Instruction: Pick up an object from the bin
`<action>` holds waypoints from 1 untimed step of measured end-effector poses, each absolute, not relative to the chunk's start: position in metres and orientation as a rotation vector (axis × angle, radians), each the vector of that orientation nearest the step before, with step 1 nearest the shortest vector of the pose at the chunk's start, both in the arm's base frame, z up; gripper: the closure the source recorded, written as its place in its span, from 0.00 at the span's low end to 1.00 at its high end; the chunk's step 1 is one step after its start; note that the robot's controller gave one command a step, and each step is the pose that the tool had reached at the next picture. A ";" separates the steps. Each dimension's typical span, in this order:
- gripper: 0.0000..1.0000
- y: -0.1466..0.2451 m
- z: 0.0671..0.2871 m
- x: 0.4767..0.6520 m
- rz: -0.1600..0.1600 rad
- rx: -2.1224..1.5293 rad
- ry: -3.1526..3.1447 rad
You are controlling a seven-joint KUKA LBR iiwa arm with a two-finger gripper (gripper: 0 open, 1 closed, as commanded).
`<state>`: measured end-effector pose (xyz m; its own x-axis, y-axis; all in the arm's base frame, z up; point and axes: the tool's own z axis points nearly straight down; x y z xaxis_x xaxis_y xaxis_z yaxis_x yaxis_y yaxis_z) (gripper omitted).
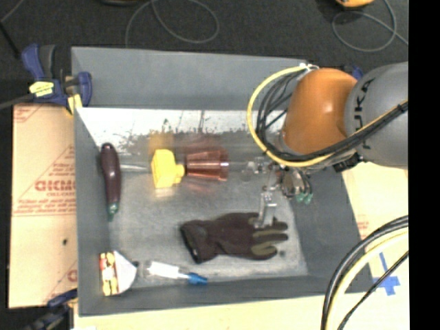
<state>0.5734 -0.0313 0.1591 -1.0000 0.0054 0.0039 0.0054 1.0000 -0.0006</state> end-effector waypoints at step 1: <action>0.00 -0.031 0.164 0.575 0.002 -0.008 -3.145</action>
Offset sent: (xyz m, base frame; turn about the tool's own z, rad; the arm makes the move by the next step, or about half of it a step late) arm -0.0369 -0.0084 -0.0891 -0.2326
